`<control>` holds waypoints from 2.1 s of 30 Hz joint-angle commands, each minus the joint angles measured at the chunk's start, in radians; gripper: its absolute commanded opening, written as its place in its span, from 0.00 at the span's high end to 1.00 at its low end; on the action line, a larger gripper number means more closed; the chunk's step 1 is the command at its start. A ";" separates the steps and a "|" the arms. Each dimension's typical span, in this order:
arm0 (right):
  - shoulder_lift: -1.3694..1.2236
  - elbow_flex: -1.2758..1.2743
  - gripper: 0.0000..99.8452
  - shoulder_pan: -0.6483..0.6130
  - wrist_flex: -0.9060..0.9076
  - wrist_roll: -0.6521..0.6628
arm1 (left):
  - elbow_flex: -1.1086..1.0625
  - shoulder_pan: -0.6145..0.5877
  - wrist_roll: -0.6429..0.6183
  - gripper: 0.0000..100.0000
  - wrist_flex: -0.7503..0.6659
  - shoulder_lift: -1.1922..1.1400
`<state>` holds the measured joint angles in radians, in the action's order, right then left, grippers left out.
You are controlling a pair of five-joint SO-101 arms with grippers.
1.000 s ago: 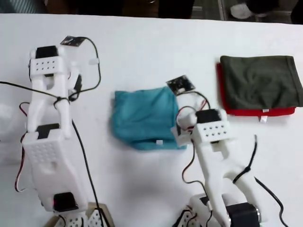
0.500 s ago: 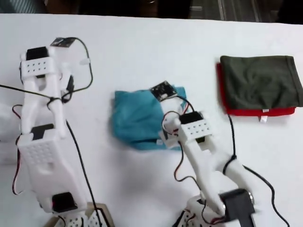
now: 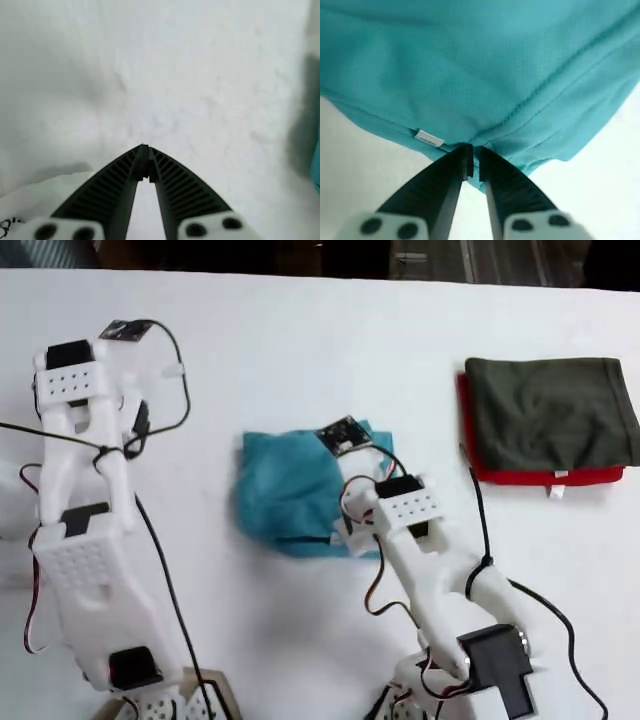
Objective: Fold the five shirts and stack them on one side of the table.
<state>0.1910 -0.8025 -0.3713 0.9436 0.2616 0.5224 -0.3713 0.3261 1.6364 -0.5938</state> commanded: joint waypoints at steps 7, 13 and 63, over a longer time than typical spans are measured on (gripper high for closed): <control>0.008 0.032 0.98 0.013 -0.010 0.000 | 0.041 -0.009 0.014 0.97 0.005 0.009; 0.008 0.048 0.98 0.110 0.002 0.028 | 0.041 -0.009 0.014 0.97 0.000 0.008; -0.145 0.109 0.98 0.001 0.010 0.026 | 0.041 -0.009 0.009 0.97 -0.017 0.008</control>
<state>0.0514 -0.7211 -0.3667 0.9620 0.2831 0.5224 -0.3728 0.3261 1.6256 -0.5953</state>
